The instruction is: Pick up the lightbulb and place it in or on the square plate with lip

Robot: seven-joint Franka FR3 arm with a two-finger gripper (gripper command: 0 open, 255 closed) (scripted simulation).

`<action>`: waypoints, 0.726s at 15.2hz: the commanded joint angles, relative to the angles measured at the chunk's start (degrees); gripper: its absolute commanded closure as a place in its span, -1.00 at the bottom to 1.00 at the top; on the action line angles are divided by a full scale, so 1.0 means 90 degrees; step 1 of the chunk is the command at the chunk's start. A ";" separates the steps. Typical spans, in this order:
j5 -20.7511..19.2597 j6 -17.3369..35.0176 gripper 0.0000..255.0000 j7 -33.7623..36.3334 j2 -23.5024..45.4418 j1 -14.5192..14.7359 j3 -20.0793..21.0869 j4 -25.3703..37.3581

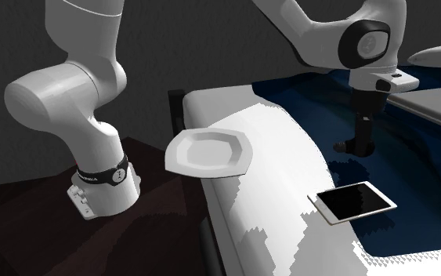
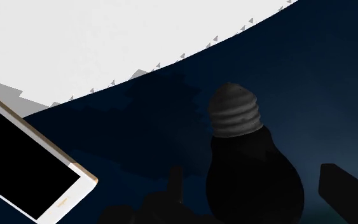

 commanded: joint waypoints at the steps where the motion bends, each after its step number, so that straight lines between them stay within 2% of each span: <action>1: -0.0001 0.0003 -1.00 0.0000 0.0002 0.0000 -0.0001 0.0000; 3: -0.0001 0.0002 -1.00 0.0000 0.0001 0.0000 -0.0001 0.0000; 4: -0.0001 0.0002 1.00 0.0000 0.0001 0.0000 -0.0001 0.0000; 11: -0.0001 0.0001 1.00 -0.0001 0.0004 0.0000 -0.0001 0.0004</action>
